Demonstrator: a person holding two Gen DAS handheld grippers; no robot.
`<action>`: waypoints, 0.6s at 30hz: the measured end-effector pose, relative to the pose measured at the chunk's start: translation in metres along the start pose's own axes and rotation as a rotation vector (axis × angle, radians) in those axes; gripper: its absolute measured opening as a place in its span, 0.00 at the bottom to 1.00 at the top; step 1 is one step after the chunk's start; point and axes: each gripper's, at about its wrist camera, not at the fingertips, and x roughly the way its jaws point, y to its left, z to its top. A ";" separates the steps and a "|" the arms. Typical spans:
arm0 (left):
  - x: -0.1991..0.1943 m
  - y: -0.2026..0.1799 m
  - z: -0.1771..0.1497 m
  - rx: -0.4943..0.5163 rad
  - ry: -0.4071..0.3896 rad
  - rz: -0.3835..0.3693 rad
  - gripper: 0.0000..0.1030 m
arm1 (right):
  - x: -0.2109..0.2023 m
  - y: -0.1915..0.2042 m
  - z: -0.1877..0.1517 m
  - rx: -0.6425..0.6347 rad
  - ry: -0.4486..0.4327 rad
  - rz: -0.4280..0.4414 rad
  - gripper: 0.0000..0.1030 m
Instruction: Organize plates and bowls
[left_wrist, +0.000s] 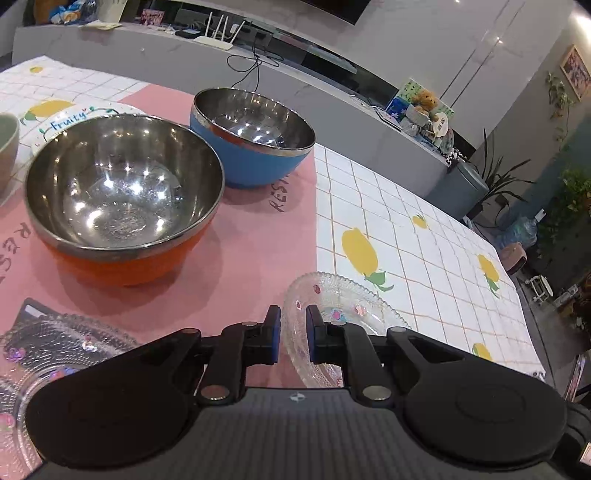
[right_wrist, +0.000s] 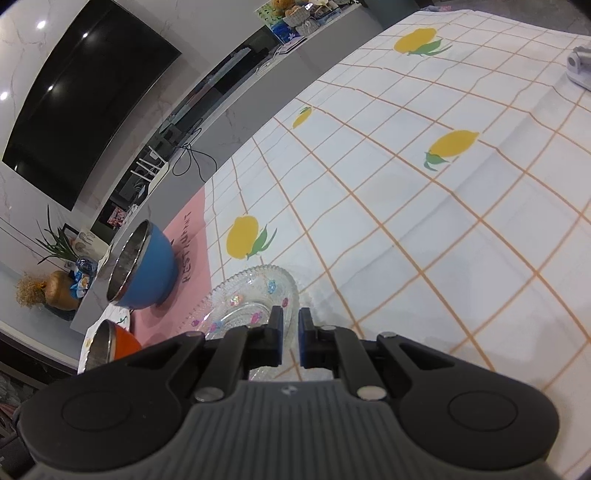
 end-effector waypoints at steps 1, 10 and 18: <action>-0.003 0.000 -0.001 0.003 0.000 -0.001 0.15 | -0.003 0.000 -0.001 0.003 0.002 0.003 0.06; -0.040 0.007 -0.006 -0.008 -0.021 -0.020 0.15 | -0.028 0.008 -0.015 0.011 0.024 0.046 0.06; -0.076 0.027 -0.014 -0.046 -0.044 -0.030 0.13 | -0.051 0.023 -0.034 -0.010 0.040 0.085 0.06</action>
